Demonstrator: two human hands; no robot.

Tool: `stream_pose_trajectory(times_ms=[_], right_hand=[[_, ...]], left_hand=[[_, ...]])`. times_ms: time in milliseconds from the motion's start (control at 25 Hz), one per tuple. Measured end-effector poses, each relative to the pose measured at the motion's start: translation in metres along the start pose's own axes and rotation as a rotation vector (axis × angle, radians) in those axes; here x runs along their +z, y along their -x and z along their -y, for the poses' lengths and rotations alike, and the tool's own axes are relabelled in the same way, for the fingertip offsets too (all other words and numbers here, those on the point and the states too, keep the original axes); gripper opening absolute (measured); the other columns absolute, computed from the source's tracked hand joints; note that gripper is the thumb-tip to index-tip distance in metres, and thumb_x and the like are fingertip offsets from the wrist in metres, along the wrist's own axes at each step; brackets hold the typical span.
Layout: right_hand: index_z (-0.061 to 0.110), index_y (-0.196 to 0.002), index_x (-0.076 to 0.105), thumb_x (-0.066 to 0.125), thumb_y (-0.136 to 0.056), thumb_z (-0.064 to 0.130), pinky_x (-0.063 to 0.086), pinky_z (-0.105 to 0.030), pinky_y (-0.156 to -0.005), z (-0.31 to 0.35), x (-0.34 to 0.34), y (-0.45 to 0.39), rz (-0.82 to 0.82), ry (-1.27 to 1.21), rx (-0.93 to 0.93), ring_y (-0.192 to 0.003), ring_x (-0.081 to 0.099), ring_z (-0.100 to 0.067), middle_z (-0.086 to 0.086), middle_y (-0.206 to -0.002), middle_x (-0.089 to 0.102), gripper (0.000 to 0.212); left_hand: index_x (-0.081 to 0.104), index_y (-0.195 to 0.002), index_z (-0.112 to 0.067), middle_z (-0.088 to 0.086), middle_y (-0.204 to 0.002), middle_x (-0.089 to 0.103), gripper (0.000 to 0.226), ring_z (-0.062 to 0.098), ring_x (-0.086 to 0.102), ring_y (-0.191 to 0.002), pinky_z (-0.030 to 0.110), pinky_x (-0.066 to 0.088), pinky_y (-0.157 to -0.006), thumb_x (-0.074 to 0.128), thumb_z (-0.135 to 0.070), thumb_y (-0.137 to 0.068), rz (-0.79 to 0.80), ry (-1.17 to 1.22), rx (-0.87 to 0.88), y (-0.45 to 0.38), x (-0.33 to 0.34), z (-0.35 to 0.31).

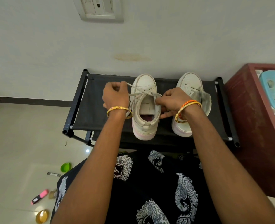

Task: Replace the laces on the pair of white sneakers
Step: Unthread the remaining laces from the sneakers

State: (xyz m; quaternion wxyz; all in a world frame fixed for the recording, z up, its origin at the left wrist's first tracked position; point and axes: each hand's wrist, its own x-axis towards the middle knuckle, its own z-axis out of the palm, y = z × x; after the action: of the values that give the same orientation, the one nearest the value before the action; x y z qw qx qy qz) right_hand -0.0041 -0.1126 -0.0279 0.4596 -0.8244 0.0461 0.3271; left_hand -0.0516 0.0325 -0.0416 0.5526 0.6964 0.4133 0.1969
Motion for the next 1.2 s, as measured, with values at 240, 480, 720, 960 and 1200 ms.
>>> stream_pose_trajectory(times_ms=[240,480,720,960,1200], right_hand=[[0.008,-0.081,0.057,0.066,-0.086,0.015,0.060,-0.036,-0.066,0.000,0.002,0.004,-0.021,0.013,-0.027,-0.075,0.069,-0.023,-0.012,-0.086,0.065,0.012],[0.008,-0.081,0.057,0.066,-0.086,0.018,0.060,-0.033,-0.062,-0.001,0.003,0.004,-0.052,0.046,-0.057,-0.068,0.069,-0.021,-0.010,-0.079,0.065,0.014],[0.011,-0.078,0.057,0.067,-0.085,0.021,0.060,-0.035,-0.066,-0.002,0.006,0.004,-0.076,0.069,-0.073,-0.066,0.069,-0.020,-0.007,-0.076,0.064,0.015],[0.011,-0.079,0.055,0.067,-0.084,0.023,0.060,-0.032,-0.066,-0.006,0.012,0.007,-0.112,0.117,-0.089,-0.061,0.069,-0.019,-0.005,-0.071,0.065,0.018],[0.014,-0.076,0.052,0.067,-0.085,0.022,0.060,-0.033,-0.070,-0.003,0.012,0.007,-0.080,0.179,-0.072,-0.065,0.070,-0.022,-0.006,-0.071,0.065,0.019]], left_hand=[[0.057,-0.111,-0.023,-0.002,-0.097,0.057,0.024,0.009,0.053,-0.086,0.032,0.038,-0.086,0.056,-0.020,-0.087,0.167,0.027,0.104,0.002,-0.003,0.000],[0.072,-0.098,-0.031,-0.005,-0.130,0.049,0.017,0.019,0.029,-0.128,0.040,0.014,-0.100,0.064,-0.031,-0.083,0.266,-0.745,0.622,0.018,0.015,0.006],[0.072,-0.088,-0.029,-0.008,-0.125,0.050,0.010,0.015,0.035,-0.123,0.033,0.012,-0.090,0.065,-0.029,-0.082,0.155,-0.603,0.567,0.018,0.022,0.007],[0.070,-0.090,-0.014,-0.006,-0.090,0.068,0.008,0.000,0.064,-0.083,0.026,0.051,-0.085,0.065,-0.018,-0.085,0.153,0.170,0.121,0.004,0.008,-0.003],[0.053,-0.096,-0.015,-0.003,-0.074,0.056,0.013,0.011,0.056,-0.072,0.024,0.051,-0.077,0.042,-0.014,-0.090,0.217,0.279,-0.069,0.002,0.001,-0.010]])
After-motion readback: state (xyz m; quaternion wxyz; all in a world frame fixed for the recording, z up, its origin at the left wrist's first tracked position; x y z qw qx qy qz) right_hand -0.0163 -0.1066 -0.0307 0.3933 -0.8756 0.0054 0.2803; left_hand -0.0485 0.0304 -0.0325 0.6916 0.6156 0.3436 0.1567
